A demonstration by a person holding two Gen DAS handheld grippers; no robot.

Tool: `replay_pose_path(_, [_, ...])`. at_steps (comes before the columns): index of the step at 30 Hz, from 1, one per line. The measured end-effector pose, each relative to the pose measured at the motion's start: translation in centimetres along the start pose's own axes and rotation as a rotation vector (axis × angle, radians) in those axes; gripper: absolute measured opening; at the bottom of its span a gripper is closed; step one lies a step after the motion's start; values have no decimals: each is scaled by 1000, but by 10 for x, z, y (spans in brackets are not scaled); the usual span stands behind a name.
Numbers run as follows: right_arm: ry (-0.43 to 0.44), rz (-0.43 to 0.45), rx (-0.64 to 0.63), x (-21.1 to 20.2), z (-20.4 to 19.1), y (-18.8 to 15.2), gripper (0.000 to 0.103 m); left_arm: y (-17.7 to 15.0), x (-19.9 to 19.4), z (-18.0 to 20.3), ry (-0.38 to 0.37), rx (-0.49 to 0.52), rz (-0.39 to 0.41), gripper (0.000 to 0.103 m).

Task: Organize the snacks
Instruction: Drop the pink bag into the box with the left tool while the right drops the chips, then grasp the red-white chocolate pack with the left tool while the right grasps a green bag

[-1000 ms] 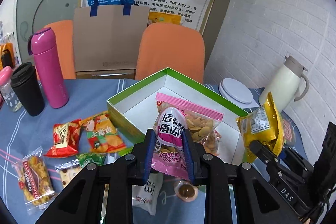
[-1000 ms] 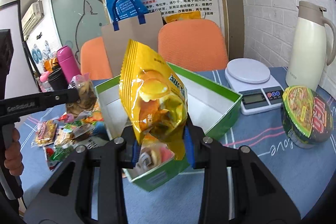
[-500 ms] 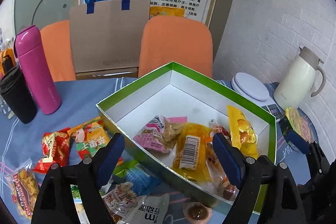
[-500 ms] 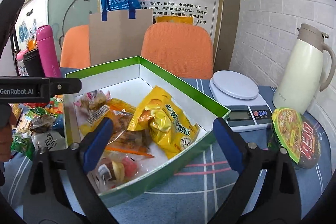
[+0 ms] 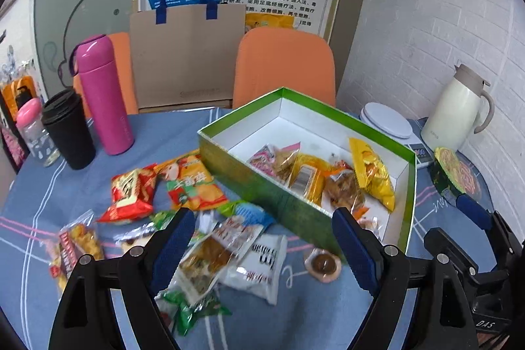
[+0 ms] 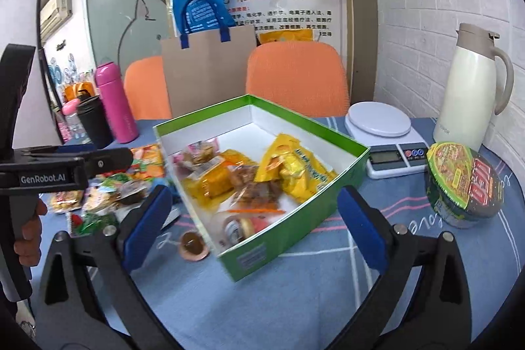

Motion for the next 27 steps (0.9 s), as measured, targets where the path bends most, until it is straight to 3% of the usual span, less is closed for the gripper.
replay_pose_path(5, [97, -55, 14, -12, -29, -21, 101, -34, -38, -30, -10, -93, 10, 88])
replay_pose_path(10, [176, -127, 10, -14, -55, -45, 101, -72, -62, -63, 58, -145, 2, 88])
replay_pose_path(14, [208, -163, 14, -12, -68, -56, 101, -96, -71, -79, 63, -183, -19, 88])
replay_pose_path(18, [206, -188, 12, -12, -76, -63, 101, -98, -66, -82, 36, -180, -19, 87])
replay_pose_path(23, [176, -208, 22, -15, -72, -67, 101, -85, -60, -72, 15, -90, 0, 83])
replay_pose_path(27, [196, -225, 57, -12, -75, -68, 101, -84, -64, -89, 25, -121, 14, 72])
Point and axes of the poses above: each gripper's, at about its wrist camera, not at the fingertips, and x roughly the way its jaws point, z to its right, y to its top, the point moved 3 cm from there along x, roughly the way its jaws point, and after that the axes turned 14 degrees about z, right-handed, at the moved point
